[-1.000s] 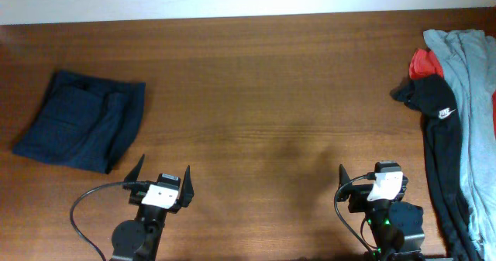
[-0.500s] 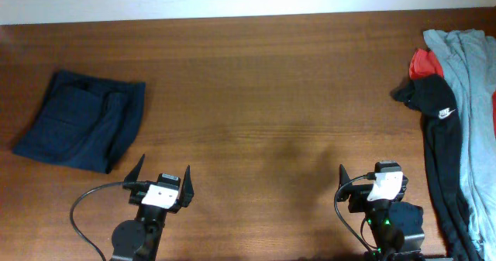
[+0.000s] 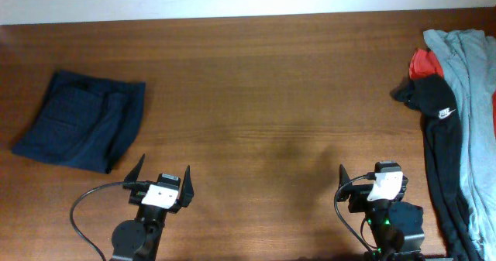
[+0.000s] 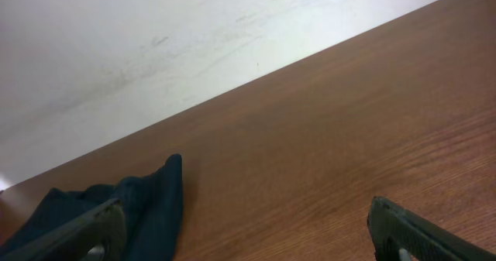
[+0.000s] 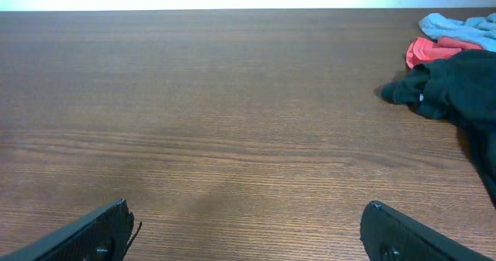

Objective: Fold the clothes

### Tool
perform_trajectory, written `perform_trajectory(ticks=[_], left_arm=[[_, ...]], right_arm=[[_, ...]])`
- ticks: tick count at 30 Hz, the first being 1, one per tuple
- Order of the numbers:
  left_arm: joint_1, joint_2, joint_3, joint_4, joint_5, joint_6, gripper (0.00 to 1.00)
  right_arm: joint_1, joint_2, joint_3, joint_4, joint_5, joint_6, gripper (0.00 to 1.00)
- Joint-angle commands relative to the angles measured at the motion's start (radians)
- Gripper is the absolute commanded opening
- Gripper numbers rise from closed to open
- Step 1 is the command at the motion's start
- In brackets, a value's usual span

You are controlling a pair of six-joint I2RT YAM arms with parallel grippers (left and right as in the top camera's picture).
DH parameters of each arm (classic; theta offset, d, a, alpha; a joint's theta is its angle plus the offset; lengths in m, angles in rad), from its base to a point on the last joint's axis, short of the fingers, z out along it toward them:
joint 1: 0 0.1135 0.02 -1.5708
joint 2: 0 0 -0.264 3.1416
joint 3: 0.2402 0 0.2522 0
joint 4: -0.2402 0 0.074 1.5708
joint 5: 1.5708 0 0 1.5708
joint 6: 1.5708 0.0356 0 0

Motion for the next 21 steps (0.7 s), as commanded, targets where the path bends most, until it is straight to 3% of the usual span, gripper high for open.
perform_trajectory(ticks=[1,7,13,17,21], left_arm=[[-0.004,0.003,-0.009,0.010,-0.008,-0.009,0.99],[-0.004,0.003,-0.009,0.082,0.000,-0.010,0.99],[-0.004,0.004,-0.009,0.015,0.168,-0.013,0.99],[-0.004,0.007,-0.008,0.019,0.225,-0.082,0.99],[-0.004,0.021,-0.005,0.015,0.232,-0.214,0.99]], right_arm=[[0.004,-0.003,-0.007,-0.001,0.009,0.000,0.99],[0.004,-0.003,-0.007,0.020,0.012,0.000,0.99],[0.004,-0.003,-0.007,0.044,0.012,0.000,0.99],[0.004,-0.003,-0.007,0.045,-0.018,0.001,0.99],[0.004,-0.003,-0.005,0.064,-0.174,0.001,0.99]])
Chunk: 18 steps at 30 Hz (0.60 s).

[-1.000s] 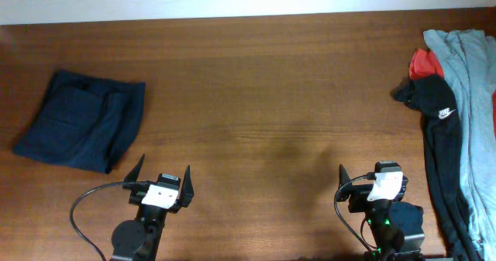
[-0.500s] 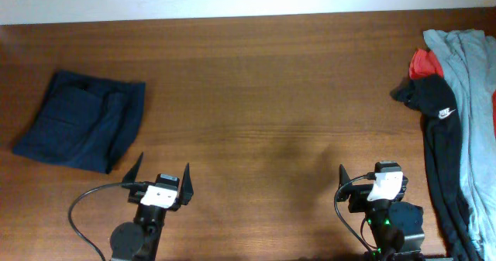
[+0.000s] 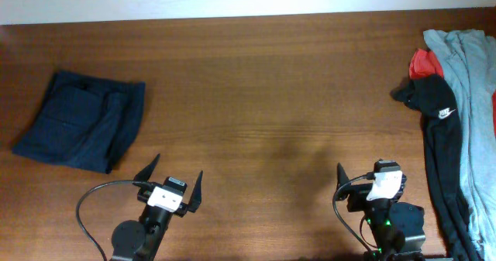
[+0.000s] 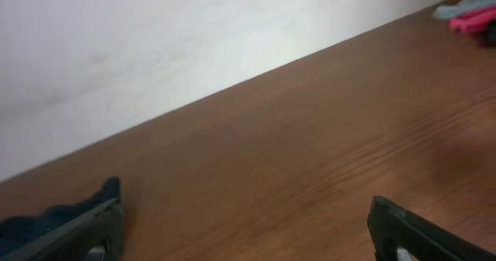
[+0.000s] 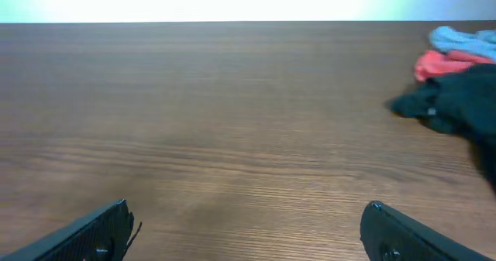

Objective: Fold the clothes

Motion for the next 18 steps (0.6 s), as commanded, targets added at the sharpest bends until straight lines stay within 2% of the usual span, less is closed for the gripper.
perform_trajectory(ticks=[1,4,8,13,18], left_arm=[[-0.004,0.017,0.000,-0.013,0.044,-0.158,0.99],[-0.004,0.041,0.030,-0.044,0.044,-0.195,0.99],[-0.004,0.124,0.174,-0.122,0.034,-0.205,0.99],[-0.004,0.348,0.452,-0.271,-0.084,-0.204,0.99],[-0.004,0.690,0.805,-0.482,-0.096,-0.204,0.99]], right_arm=[[0.004,-0.003,0.005,0.039,-0.158,0.001,0.98],[0.005,-0.002,0.060,0.052,-0.217,0.000,0.98],[0.004,0.045,0.205,0.008,-0.177,0.000,0.99],[0.004,0.237,0.426,-0.115,-0.082,0.001,0.99],[0.004,0.568,0.711,-0.349,-0.014,0.070,0.98]])
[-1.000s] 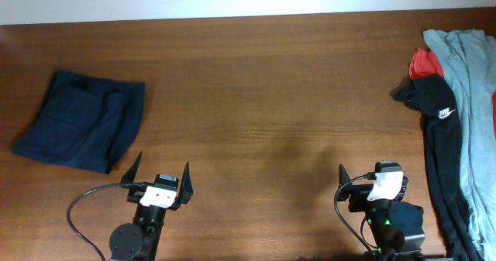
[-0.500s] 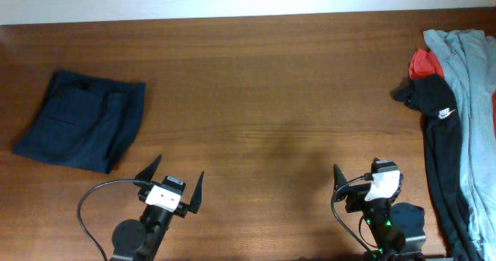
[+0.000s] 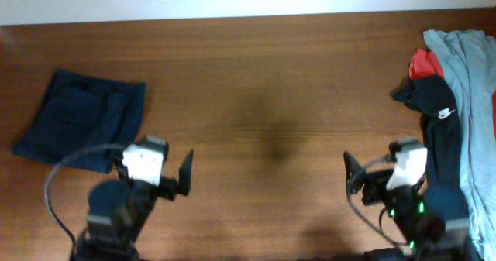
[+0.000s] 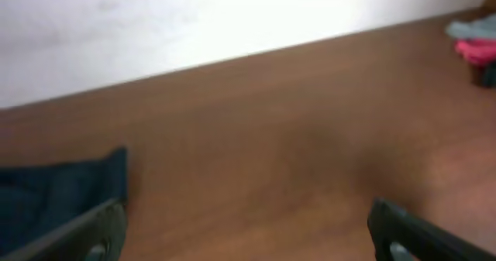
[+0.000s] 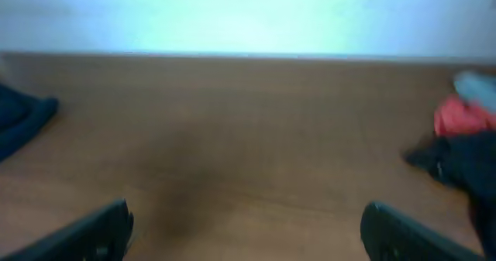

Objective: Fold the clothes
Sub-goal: 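Reach the right gripper to the black Nike sweatpants on the right pile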

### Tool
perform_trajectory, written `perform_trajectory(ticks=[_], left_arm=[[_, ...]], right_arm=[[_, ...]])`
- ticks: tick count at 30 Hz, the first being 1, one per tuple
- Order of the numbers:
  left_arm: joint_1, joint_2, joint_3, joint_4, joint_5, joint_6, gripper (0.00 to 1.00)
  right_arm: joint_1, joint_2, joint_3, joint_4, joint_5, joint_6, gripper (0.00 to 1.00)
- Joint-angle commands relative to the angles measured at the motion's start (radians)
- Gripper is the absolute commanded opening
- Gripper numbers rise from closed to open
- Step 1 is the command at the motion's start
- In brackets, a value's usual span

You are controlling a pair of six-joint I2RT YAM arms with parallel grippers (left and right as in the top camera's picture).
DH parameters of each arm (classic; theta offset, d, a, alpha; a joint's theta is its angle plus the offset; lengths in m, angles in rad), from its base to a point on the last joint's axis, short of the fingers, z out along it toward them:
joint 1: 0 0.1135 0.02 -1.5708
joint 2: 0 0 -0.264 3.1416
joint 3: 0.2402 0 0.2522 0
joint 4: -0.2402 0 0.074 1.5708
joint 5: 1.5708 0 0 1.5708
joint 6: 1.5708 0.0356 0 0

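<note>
A folded navy garment [image 3: 81, 125] lies at the table's left, also showing in the left wrist view [image 4: 54, 199]. At the right edge is a heap of unfolded clothes: a black garment with a white logo [image 3: 438, 121], a red one [image 3: 422, 61] and a grey one [image 3: 469, 83]. My left gripper [image 3: 153, 172] stands open and empty just right of the navy garment's near corner, its fingers [image 4: 85, 230] wide apart. My right gripper [image 3: 386, 176] is open and empty beside the black garment [image 5: 465, 164]. Both wrist views are blurred.
The brown wooden table [image 3: 271, 75] runs to a white wall at the back. The heap of clothes hangs over the table's right edge. A cable loops from the left arm near the front edge.
Both arms have come in from the front edge and look raised. The left gripper is now closer to the navy garment, the right closer to the black one. Both stay open.
At first both grippers stood open and empty near the front edge, the left one turned toward the navy garment. Then the left had turned a little rightward and the right was unmoved. Now both sit further onto the table. No garment has moved.
</note>
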Motion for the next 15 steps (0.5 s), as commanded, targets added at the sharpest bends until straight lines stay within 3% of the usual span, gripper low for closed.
perform_trajectory(ticks=[1,6,8,10,12,15], left_arm=[[-0.003,0.248,0.260,-0.154,-0.032,-0.013,0.99],[-0.003,0.518,0.559,-0.359,-0.031,0.006,0.99],[-0.003,0.583,0.618,-0.391,0.050,-0.001,0.99],[-0.003,0.609,0.621,-0.384,0.075,-0.002,0.99],[-0.003,0.633,0.621,-0.393,0.075,-0.002,0.99],[-0.003,0.640,0.621,-0.423,0.074,-0.001,0.99]], right_arm=[[0.004,0.235,0.200,-0.129,0.071,0.054,0.98],[0.003,0.538,0.499,-0.332,0.049,0.054,0.99],[0.003,0.662,0.615,-0.402,-0.093,0.053,0.98],[0.002,0.741,0.660,-0.435,-0.029,0.056,0.99],[-0.023,0.787,0.675,-0.434,0.068,0.149,0.99],[-0.174,0.896,0.678,-0.375,0.124,0.281,0.99]])
